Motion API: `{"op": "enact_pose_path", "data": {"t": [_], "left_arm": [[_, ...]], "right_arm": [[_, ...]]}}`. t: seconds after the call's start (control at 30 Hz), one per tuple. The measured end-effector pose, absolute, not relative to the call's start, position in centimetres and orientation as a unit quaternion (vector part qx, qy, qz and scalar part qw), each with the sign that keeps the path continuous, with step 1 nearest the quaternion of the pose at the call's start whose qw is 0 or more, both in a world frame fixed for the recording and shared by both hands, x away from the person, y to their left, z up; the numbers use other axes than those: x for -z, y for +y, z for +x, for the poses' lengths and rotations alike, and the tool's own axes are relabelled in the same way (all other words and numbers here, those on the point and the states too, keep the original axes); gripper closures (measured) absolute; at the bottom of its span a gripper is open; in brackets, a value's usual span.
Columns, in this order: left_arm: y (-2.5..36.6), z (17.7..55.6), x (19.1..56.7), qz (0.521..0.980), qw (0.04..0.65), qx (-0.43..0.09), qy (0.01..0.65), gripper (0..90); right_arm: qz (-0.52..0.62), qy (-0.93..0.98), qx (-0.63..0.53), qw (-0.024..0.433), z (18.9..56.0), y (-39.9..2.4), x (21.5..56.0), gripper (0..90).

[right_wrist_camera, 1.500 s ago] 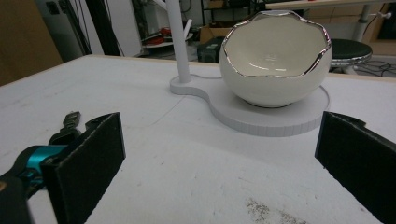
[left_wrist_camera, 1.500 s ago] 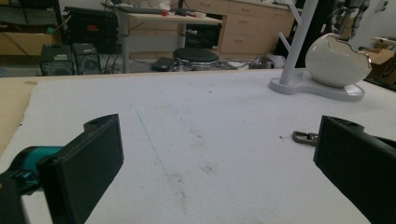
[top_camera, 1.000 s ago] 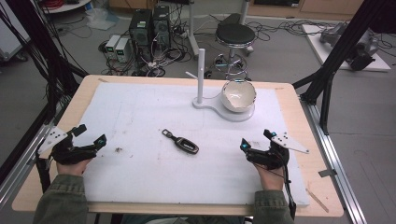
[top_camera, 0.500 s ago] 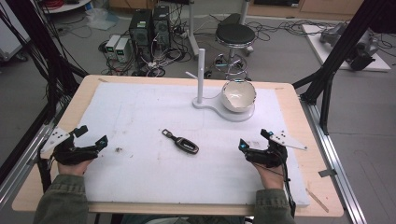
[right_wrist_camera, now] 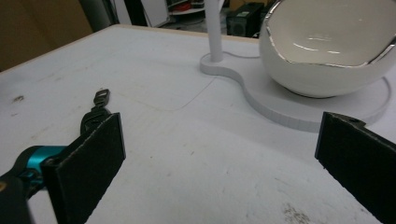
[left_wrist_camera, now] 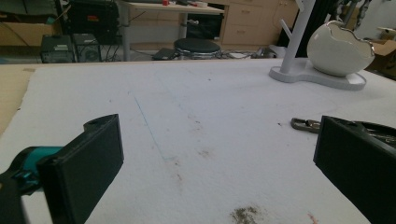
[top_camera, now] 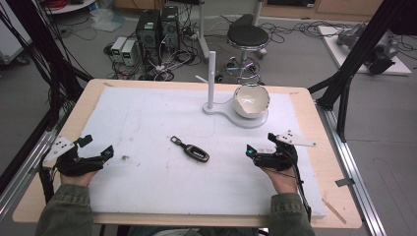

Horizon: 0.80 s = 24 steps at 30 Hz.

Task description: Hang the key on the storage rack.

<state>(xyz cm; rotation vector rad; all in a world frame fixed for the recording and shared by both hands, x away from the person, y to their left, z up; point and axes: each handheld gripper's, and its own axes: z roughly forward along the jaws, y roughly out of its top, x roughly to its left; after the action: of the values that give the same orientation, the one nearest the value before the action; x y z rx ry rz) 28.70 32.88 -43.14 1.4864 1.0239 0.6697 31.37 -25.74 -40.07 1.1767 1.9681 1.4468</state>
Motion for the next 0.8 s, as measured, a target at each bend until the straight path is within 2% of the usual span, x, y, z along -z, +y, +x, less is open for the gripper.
{"op": "enact_pose_path", "data": {"t": [0.8], "left_arm": [[33.0,28.8,43.2,0.631,0.574,-0.286,0.436,2.0]], "right_arm": [[0.373,0.794,-0.444,0.183,34.8,-20.1,37.3,0.7]]}}
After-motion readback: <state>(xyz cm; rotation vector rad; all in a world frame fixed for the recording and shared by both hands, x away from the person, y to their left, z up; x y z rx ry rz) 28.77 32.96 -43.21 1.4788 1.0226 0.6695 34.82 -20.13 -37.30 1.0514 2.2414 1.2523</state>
